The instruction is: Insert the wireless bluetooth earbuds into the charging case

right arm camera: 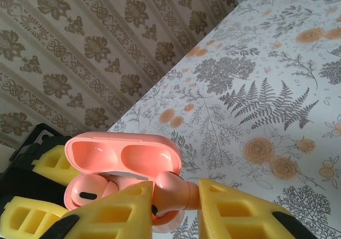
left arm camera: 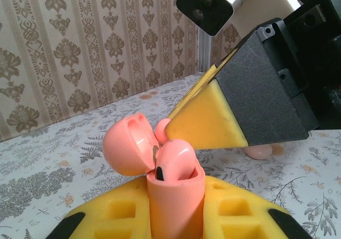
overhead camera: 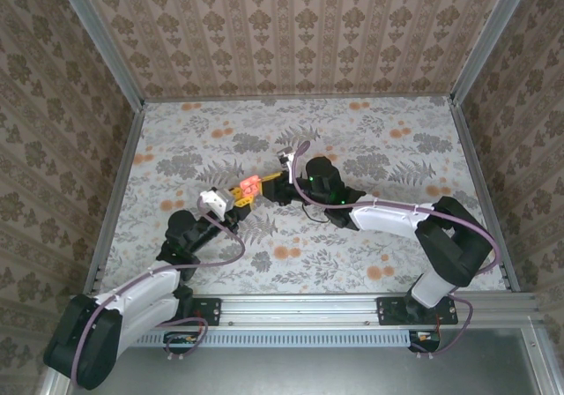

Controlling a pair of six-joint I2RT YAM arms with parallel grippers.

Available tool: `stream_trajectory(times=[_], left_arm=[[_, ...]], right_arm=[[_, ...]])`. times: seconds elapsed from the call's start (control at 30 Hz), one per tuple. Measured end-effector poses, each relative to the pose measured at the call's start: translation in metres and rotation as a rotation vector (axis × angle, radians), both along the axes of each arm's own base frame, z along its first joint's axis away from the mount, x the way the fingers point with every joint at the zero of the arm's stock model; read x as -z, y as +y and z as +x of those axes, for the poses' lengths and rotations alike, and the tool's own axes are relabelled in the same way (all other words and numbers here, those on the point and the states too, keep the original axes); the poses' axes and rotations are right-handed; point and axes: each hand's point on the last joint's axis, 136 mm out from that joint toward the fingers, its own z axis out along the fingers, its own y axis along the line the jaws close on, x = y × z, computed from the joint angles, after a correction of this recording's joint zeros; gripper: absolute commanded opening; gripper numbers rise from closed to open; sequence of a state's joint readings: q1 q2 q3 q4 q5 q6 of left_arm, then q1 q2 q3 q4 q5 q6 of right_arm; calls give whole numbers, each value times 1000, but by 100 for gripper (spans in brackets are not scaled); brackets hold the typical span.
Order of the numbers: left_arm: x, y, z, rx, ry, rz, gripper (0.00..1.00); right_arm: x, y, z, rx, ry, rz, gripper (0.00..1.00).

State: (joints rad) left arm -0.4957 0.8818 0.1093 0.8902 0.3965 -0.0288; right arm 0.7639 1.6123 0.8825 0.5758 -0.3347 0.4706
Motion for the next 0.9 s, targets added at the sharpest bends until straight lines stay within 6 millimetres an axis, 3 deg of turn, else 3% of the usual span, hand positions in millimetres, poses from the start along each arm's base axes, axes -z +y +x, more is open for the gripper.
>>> stream_trajectory(times=[0.33, 0.57, 0.9], left_arm=[[2, 0, 0, 0, 8, 4, 7], [2, 0, 0, 0, 8, 4, 8], [2, -2, -2, 18, 7, 3, 8]], right_arm=[[-3, 3, -5, -35, 4, 17, 49], [-9, 3, -6, -42, -10, 28, 55], [-57, -11, -17, -35, -123, 81, 60]])
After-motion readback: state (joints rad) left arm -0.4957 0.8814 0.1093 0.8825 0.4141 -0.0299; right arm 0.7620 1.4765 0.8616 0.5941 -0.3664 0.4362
